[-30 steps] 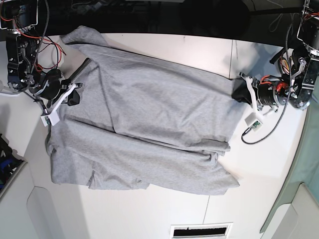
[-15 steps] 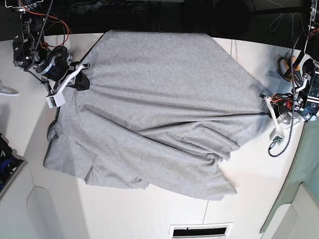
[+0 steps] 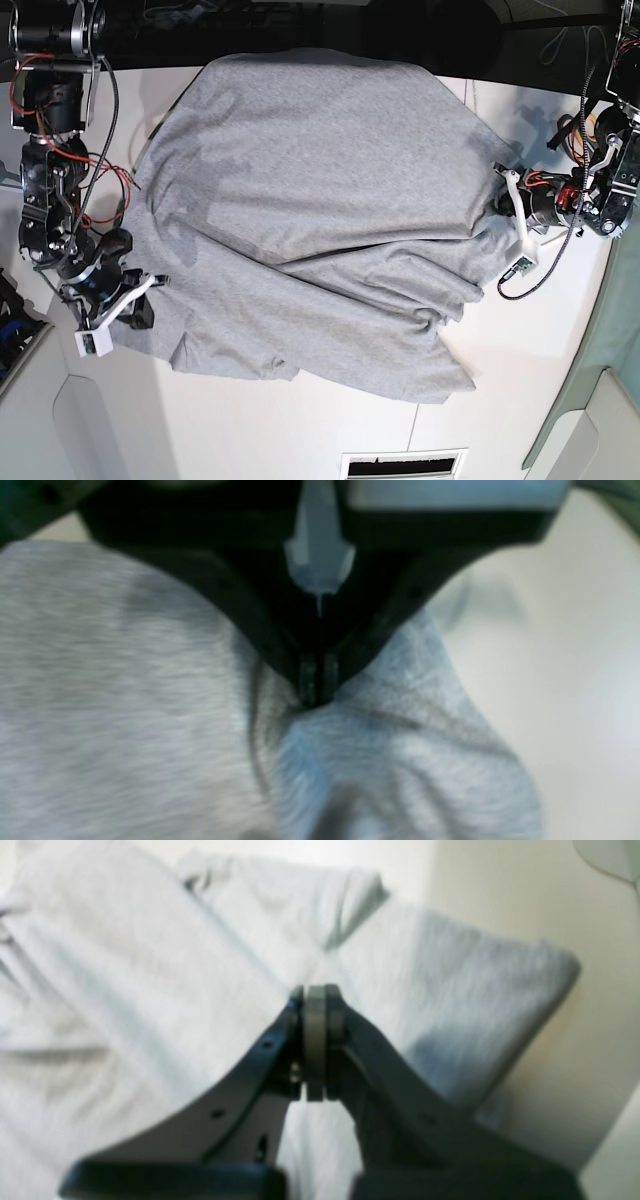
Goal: Layout the t-shirt on the table in an organized manner, then fold the t-shirt properly
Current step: 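Hold the shirt with both grippers and drag it to spread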
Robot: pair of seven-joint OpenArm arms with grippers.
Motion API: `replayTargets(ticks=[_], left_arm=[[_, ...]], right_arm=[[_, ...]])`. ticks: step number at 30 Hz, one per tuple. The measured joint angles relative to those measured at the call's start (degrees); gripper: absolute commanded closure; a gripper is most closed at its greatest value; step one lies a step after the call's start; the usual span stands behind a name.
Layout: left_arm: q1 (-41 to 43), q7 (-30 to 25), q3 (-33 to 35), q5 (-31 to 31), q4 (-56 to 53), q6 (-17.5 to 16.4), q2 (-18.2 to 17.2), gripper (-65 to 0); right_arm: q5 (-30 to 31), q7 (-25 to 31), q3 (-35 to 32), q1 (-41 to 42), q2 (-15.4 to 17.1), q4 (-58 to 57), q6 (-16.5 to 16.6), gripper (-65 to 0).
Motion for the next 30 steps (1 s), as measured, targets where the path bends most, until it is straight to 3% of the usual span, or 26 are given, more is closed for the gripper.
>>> replayTargets(ticks=[2,6,10,14,22,26,30], left_arm=[[1.3,0.0,-0.1,-2.4,0.6,-3.3,0.1,0.0],[5.4,-1.3,-0.3,-7.0,1.0,-5.9,0.7,0.0],[8.1,-2.9,-0.7,-6.6,1.5,-6.0,1.4,0.0],[7.9,-6.3,-0.7,-1.3,1.1,-2.7,2.3,0.0],[-5.2,-10.0,-0.8,3.7,-15.9,-1.3,3.5,0.0],[-13.4,-8.5,-0.9,7.0,-26.1,0.7,3.9,0.0],[-20.0,-5.6,-0.6,10.7,-31.9,2.3,6.0,0.0]], right_arm=[[-2.2,3.5,0.0,4.3,0.0,-6.3,-0.6,0.0],[-7.6,7.4,0.0,8.1,0.2,-18.5,-0.5,0.0],[-11.5,12.3,0.0,7.0,0.1,-26.9,-0.5,0.0],[-12.9,12.8,0.0,7.5,1.0,-29.3,-0.1,0.0],[-2.3,12.7,0.3,-0.4,6.9,-24.6,3.5,0.0],[1.5,9.5,0.3,-6.3,7.5,-17.4,3.0,0.0],[9.5,2.6,0.3,-13.1,7.4,-8.6,3.1,0.0]])
